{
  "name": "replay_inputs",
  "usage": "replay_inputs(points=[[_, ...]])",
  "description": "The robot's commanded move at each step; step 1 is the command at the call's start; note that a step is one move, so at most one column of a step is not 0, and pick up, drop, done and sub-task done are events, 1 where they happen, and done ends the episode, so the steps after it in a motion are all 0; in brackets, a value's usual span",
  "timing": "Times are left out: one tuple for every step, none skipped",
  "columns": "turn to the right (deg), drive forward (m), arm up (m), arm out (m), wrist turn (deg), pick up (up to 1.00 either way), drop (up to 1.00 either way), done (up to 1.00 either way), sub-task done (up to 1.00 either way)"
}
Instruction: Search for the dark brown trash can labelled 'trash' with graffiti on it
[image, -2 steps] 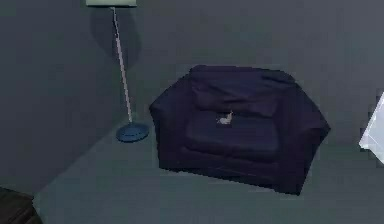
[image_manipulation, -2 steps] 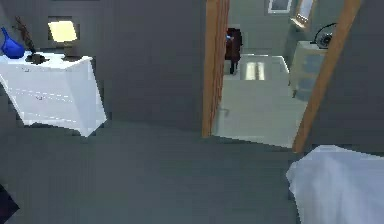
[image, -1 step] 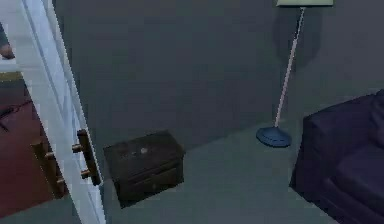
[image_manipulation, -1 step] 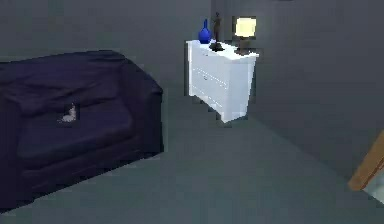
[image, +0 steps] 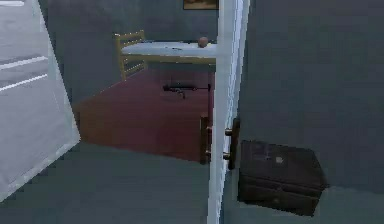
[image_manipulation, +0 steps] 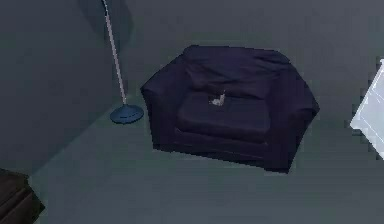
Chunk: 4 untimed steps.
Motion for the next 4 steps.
replay_inputs(points=[[-18.0,0.00,0.00,0.00,0.0,0.00,0.00,0.00,0.00],[0.0,0.50,0.00,0.00,0.0,0.00,0.00,0.00,0.00],[15.0,0.00,0.00,0.00,0.0,0.00,0.00,0.00,0.00],[0.0,0.50,0.00,0.00,0.0,0.00,0.00,0.00,0.00]])
